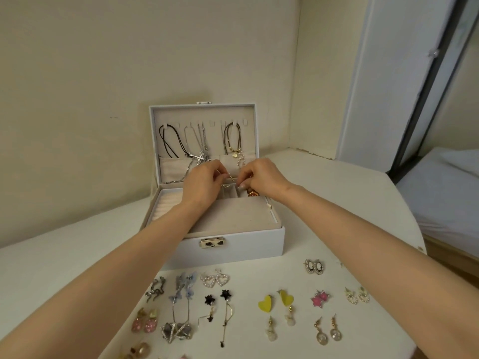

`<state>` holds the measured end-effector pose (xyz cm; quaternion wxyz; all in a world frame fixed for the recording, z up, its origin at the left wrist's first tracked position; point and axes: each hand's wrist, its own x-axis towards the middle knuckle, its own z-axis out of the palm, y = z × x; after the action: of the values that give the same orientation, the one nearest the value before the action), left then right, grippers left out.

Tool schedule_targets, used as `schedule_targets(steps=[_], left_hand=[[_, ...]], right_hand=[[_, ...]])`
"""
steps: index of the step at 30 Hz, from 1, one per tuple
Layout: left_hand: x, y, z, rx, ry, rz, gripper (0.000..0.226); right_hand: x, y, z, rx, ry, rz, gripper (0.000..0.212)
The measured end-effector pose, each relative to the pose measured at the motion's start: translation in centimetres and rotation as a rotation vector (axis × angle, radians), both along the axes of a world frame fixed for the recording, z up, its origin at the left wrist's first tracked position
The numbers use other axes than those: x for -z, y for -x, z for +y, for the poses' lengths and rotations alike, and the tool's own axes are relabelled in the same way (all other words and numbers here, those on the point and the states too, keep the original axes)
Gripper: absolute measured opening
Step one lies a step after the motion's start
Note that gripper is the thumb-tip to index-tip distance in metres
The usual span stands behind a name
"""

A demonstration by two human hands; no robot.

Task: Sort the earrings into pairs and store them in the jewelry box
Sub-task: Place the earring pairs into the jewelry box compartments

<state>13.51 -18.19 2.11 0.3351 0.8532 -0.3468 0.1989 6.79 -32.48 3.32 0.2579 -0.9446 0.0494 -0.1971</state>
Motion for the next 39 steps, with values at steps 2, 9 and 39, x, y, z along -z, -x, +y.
schedule_targets(steps=[2,9,39], left_hand=[[0.0,-0.1,0.0,0.006,0.004,-0.007,0.011],[0.1,-0.3,-0.3,0.096,0.011,0.005,0.014],[-1.4,0.7,-2.2,0.184,-0.393,-0.014,0.01]], right_hand=[[0.2,0.1,-0.1,-0.01,-0.059,-0.034,0.019],[0.6,0.4,-0.1,0.023,-0.167,-0.123,0.03],[0.3,3.6,-1.3,0.153,-0.048,-0.021,0.011]])
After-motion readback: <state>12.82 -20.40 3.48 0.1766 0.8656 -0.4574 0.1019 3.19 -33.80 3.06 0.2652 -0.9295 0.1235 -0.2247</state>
